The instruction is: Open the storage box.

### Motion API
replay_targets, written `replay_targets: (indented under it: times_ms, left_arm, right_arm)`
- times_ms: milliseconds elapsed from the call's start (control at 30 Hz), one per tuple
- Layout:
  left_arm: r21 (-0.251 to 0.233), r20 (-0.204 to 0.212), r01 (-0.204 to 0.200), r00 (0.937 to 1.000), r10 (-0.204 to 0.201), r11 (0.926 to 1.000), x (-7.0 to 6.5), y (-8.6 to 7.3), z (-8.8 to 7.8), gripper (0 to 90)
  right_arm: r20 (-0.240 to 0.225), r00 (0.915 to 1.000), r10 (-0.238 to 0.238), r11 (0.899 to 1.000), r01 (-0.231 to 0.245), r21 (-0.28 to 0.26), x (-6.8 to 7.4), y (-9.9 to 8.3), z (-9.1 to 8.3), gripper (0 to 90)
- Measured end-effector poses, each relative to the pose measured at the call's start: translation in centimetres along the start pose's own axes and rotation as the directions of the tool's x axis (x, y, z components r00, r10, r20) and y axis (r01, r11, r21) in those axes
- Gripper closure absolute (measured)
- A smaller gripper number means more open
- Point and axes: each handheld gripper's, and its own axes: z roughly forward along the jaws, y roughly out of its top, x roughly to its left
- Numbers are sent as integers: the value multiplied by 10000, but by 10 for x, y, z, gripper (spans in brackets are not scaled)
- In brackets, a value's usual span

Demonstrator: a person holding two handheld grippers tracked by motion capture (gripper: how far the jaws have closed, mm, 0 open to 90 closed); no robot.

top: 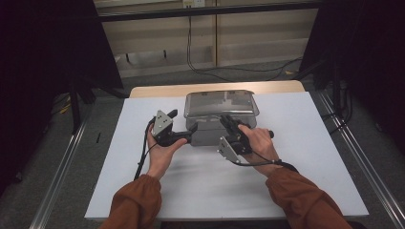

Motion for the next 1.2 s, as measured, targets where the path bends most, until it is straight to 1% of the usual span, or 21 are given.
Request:
replay_targets:
  times_ms: [67, 133, 200, 267, 300, 367, 400, 433, 467, 500, 600, 667, 700, 800, 900, 933, 967, 1000, 1033, 1067, 1200]
  left_arm:
    - [128, -42, -246, 9997, 247, 9996, 0, 0, 2, 96]
    - [100, -60, -279, 9996, 279, 9996, 0, 0, 4, 107]
    - [136, -130, -412, 9991, 414, 9991, 1, 0, 6, 127]
    - [98, -27, -460, 9989, 460, 9989, 1, 1, 8, 157]
    - [101, -47, -391, 9992, 391, 9992, 0, 2, 9, 158]
    - [60, -100, -504, 9987, 505, 9987, 0, 4, 11, 171]
    - [120, -93, -670, 9977, 671, 9977, 0, 4, 12, 174]
    - [20, -90, -634, 9979, 634, 9980, -1, 5, 13, 174]
    - [14, -66, -735, 9973, 735, 9973, -1, 5, 14, 174]
    - [-23, 16, -735, 9973, 735, 9973, -1, 4, 15, 179]
    - [134, -43, -839, 9965, 840, 9964, -1, 2, 17, 184]
    - [96, -31, -678, 9977, 679, 9977, -1, 0, 18, 184]
    - [57, -31, -693, 9976, 693, 9976, -1, 0, 19, 192]
    - [143, -150, -870, 9961, 872, 9961, 0, 1, 20, 225]
    - [-28, -311, -851, 9959, 850, 9964, 2, 5, 20, 270]
    - [49, -364, -920, 9951, 921, 9957, 2, 7, 20, 270]
    - [111, -328, -1026, 9942, 1029, 9947, 3, 8, 20, 269]
    - [39, -326, -982, 9946, 982, 9952, 2, 8, 20, 273]
    - [32, -323, -1034, 9941, 1034, 9946, 2, 9, 21, 286]
    - [80, -333, -1124, 9931, 1126, 9936, 2, 9, 20, 291]
    - [110, -323, -1128, 9931, 1131, 9936, 2, 9, 21, 291]
  right_arm:
    - [-38, 10000, -13, 10000, 13, 1, 0, 0, 0, 803]
    - [-18, 10000, 16, 10000, -16, -3, 0, 0, 0, 802]
    - [-20, 10000, -4, 10000, 4, -23, -1, 0, 0, 802]
    - [-44, 10000, -16, 10000, 16, -36, -1, 0, 1, 800]
    - [-52, 10000, 17, 10000, -18, -33, -1, 0, 1, 800]
    - [-68, 10000, 39, 10000, -39, -50, -1, 0, 1, 797]
    - [-77, 9999, 95, 9999, -96, -44, -1, 0, 1, 796]
    - [-100, 9999, 79, 10000, -79, -35, -1, 0, 1, 795]
    - [-112, 9999, 109, 9999, -110, -38, -1, 0, 1, 794]
    - [-125, 9999, 110, 9999, -111, -40, -1, -1, 1, 793]
    - [-149, 9998, 108, 9999, -109, -68, -1, -1, 0, 789]
    - [-168, 9998, 138, 9999, -140, -83, -1, -1, 1, 788]
    - [-171, 9998, 140, 9999, -141, -60, 0, -1, 0, 787]
    - [-201, 9998, 82, 9999, -84, -76, 0, -1, 1, 785]
    - [-205, 9997, 155, 9998, -157, -87, 0, -2, 0, 776]
    - [-176, 9997, 174, 9998, -176, -84, 0, -2, 0, 773]
    - [-134, 9997, 211, 9997, -213, -114, 0, -2, 0, 765]
    - [-118, 9996, 274, 9996, -275, -117, -1, -2, 0, 757]
    - [-116, 9994, 337, 9993, -338, -154, -2, -3, 1, 745]
    - [-136, 9985, 521, 9984, -524, -200, -2, -3, 1, 725]
    - [-112, 9938, 1110, 9935, -1113, -227, -6, -8, 0, 665]
